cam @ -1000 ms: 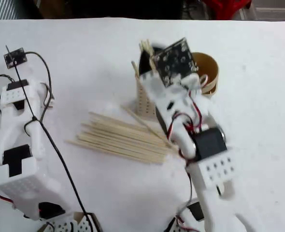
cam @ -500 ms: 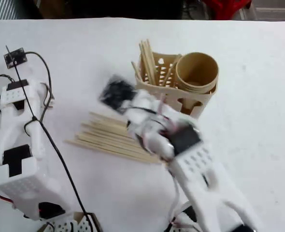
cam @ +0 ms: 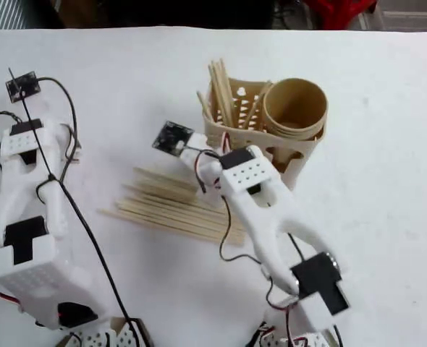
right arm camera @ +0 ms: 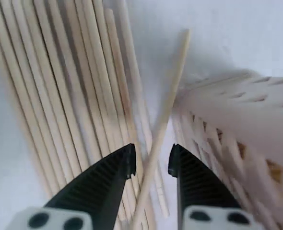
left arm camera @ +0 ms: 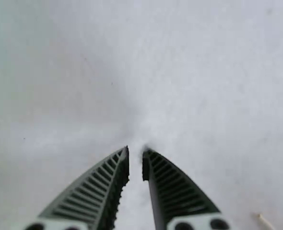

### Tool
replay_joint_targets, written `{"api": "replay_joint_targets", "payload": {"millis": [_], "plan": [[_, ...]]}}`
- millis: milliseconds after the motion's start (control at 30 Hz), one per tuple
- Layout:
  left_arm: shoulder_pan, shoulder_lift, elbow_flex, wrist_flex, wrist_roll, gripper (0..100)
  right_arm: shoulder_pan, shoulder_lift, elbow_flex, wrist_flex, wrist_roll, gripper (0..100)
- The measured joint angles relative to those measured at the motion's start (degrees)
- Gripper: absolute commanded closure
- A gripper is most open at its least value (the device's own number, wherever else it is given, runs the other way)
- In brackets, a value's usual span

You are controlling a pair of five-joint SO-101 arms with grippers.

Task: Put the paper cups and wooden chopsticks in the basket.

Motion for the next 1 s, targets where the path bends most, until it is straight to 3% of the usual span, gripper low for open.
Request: {"api": "replay_joint_targets", "payload": {"millis": [367,533,1000], "plan": [[0.0,0.0,0.0,0.0,0.0,93,2.8,7.6,0.0,-4.7,0.2,87.4],[0.0,0.0,0.0,0.0,0.0,93,2.9,8.4,-0.1,-5.1,0.2,98.8],[0.0,0.0,0.0,0.0,0.0,93,1.3,2.7,2.6,-2.3,0.2,98.2]]}}
